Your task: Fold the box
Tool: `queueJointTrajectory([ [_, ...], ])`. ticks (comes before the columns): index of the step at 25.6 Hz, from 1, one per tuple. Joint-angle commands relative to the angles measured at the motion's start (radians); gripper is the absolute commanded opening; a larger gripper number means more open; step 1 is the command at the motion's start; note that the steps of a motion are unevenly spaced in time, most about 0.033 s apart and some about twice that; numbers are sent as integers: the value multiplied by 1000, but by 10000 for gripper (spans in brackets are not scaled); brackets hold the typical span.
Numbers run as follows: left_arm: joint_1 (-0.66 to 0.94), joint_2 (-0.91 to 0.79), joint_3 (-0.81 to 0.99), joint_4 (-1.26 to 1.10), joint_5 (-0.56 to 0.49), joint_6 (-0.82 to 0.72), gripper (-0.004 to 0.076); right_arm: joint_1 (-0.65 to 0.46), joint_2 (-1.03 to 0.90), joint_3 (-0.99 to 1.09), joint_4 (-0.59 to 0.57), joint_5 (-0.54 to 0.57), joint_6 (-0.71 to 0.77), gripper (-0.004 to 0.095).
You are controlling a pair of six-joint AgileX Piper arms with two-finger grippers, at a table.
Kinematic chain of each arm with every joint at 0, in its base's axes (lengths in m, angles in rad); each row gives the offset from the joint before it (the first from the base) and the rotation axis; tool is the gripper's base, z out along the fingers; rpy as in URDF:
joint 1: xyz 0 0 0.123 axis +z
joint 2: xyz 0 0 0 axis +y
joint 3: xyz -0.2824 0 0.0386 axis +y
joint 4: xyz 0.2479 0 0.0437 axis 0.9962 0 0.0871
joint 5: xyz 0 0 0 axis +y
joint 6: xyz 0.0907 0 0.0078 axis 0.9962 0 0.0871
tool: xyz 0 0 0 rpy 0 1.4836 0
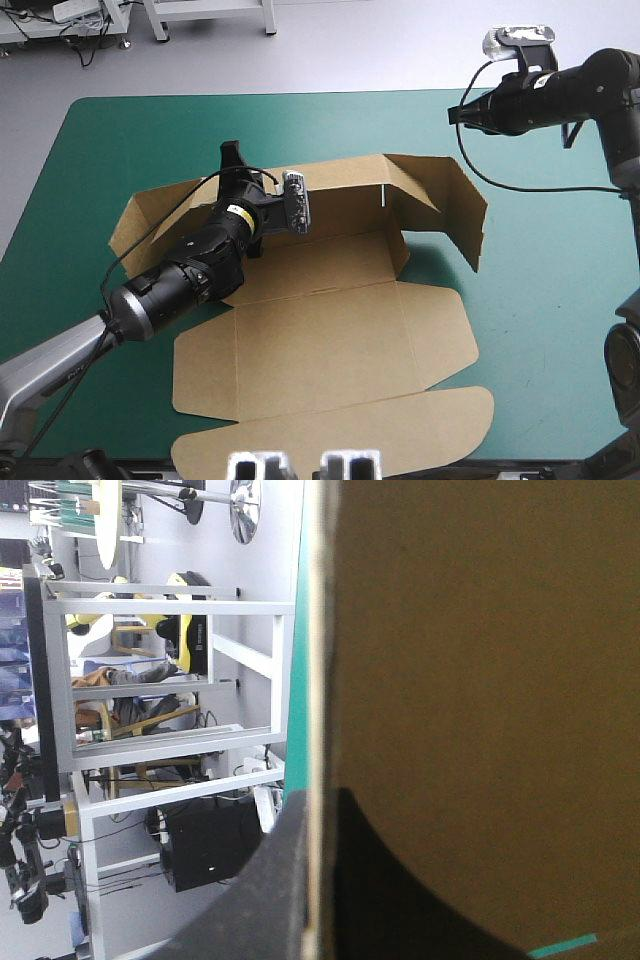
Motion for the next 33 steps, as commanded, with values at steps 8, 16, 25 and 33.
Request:
queueJointTrajectory([
  [8, -4, -40, -14, 189, -51, -96, -10, -5, 219, -191, 120, -22, 32, -18],
  [16, -4, -12, -14, 191, -25, -112, -9, 14, 253, -181, 171, 100, 19, -19],
  [25, -4, -1, -28, 212, -5, -118, 0, 35, 152, 80, 203, 68, -123, -19],
  [33, -4, -1, -28, 210, -10, -118, 0, 37, -3, 358, 356, -71, -322, -18],
])
